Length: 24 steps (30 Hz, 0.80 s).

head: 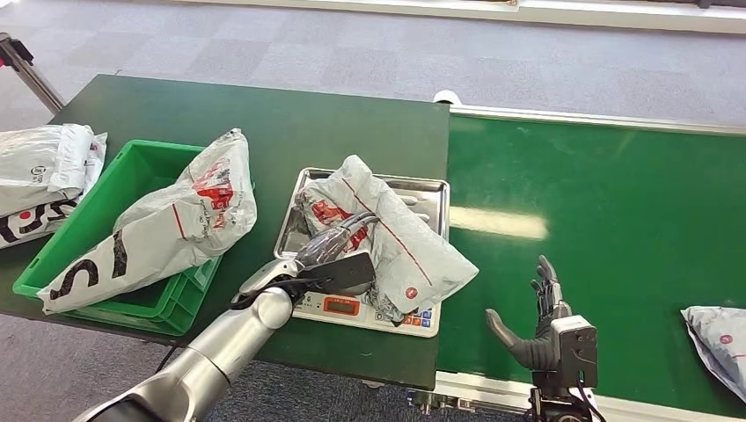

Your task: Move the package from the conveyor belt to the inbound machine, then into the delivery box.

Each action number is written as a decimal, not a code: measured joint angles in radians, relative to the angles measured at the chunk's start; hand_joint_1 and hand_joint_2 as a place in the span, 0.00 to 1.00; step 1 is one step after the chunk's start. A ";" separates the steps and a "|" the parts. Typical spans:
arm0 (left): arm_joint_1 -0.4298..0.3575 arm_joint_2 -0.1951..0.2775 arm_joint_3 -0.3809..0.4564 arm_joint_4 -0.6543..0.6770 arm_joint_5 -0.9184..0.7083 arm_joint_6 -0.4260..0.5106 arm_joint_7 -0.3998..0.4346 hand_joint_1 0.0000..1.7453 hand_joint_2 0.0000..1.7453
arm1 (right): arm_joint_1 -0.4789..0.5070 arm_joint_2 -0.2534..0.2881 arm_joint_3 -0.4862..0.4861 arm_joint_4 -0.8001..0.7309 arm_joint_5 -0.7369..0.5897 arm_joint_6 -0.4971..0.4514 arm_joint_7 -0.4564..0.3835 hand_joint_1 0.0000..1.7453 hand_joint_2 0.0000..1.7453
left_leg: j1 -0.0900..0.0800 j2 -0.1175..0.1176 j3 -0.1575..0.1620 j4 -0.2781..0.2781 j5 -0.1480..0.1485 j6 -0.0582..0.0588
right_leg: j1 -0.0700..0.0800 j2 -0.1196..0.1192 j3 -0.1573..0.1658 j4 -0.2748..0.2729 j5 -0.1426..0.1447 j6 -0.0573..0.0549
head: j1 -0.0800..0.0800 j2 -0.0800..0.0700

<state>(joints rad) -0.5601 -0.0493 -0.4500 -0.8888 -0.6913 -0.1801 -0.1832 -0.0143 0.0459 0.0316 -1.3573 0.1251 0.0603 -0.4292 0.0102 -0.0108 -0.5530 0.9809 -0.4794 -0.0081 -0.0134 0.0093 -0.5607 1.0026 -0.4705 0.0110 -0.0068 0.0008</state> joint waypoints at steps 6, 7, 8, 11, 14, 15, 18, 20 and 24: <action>-0.021 -0.001 -0.015 0.037 -0.025 0.006 -0.004 0.80 1.00 | 0.001 0.000 -0.004 0.000 0.005 0.000 0.000 0.00 1.00 | 0.000 0.000 0.003 0.000 0.000 0.000 | 0.000 -0.001 0.003 0.000 0.000 0.000 | 0.000 0.000; -0.023 -0.001 -0.017 0.043 -0.029 0.014 -0.009 0.99 1.00 | 0.001 0.000 -0.004 0.000 0.006 0.000 0.000 0.00 1.00 | 0.000 0.000 0.003 0.000 0.000 0.000 | 0.000 -0.001 0.004 0.000 0.000 0.000 | 0.000 0.000; -0.023 -0.001 -0.019 0.046 -0.032 0.026 -0.016 0.99 1.00 | 0.001 0.000 -0.004 0.000 0.006 0.000 0.000 0.00 1.00 | 0.000 0.000 0.003 0.000 0.000 0.000 | 0.000 -0.001 0.004 0.000 0.000 0.000 | 0.000 0.000; -0.020 -0.001 -0.020 0.048 -0.034 0.070 -0.035 1.00 1.00 | 0.001 0.000 -0.004 0.000 0.006 0.000 0.000 0.00 1.00 | 0.000 0.000 0.003 0.000 0.000 0.000 | 0.000 -0.001 0.004 0.000 0.000 0.000 | 0.000 0.000; -0.004 0.000 -0.018 0.032 -0.028 0.132 -0.057 1.00 1.00 | 0.001 0.000 -0.004 0.000 0.005 0.000 0.000 0.00 1.00 | 0.000 0.000 0.003 0.000 0.001 0.000 | 0.000 -0.001 0.004 0.000 0.000 0.000 | 0.000 0.000; 0.005 0.000 -0.017 0.022 -0.026 0.161 -0.064 1.00 1.00 | 0.001 0.000 -0.004 0.000 0.002 0.000 0.000 0.00 1.00 | 0.000 0.000 0.003 0.000 0.001 0.000 | 0.000 -0.001 0.004 0.000 0.000 0.000 | 0.000 0.000; 0.046 0.000 -0.008 -0.030 -0.036 0.271 -0.072 1.00 1.00 | 0.002 0.000 -0.004 -0.004 -0.009 0.000 0.000 0.00 1.00 | 0.000 0.000 0.002 0.000 0.001 0.000 | 0.000 0.000 0.002 0.000 0.000 0.000 | 0.000 0.000; 0.071 0.001 -0.002 -0.072 -0.045 0.329 -0.074 1.00 1.00 | 0.002 -0.001 -0.004 -0.008 -0.015 0.000 0.001 0.00 1.00 | 0.000 0.000 0.001 0.000 0.000 0.000 | 0.000 0.000 0.001 0.000 0.000 0.000 | 0.000 0.000; 0.104 0.004 0.004 -0.141 -0.065 0.402 -0.086 1.00 1.00 | 0.001 -0.001 -0.004 -0.013 -0.022 0.000 0.004 0.00 1.00 | 0.000 0.000 -0.001 0.000 0.000 0.000 | 0.000 0.000 -0.001 0.000 0.000 0.000 | 0.000 0.000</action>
<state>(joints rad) -0.4565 -0.0452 -0.4458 -1.0303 -0.7567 0.2224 -0.2697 -0.0131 0.0447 0.0275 -1.3701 0.1030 0.0601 -0.4252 0.0102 -0.0108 -0.5541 0.9809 -0.4790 -0.0079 -0.0133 0.0088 -0.5615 1.0026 -0.4705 0.0110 -0.0069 0.0008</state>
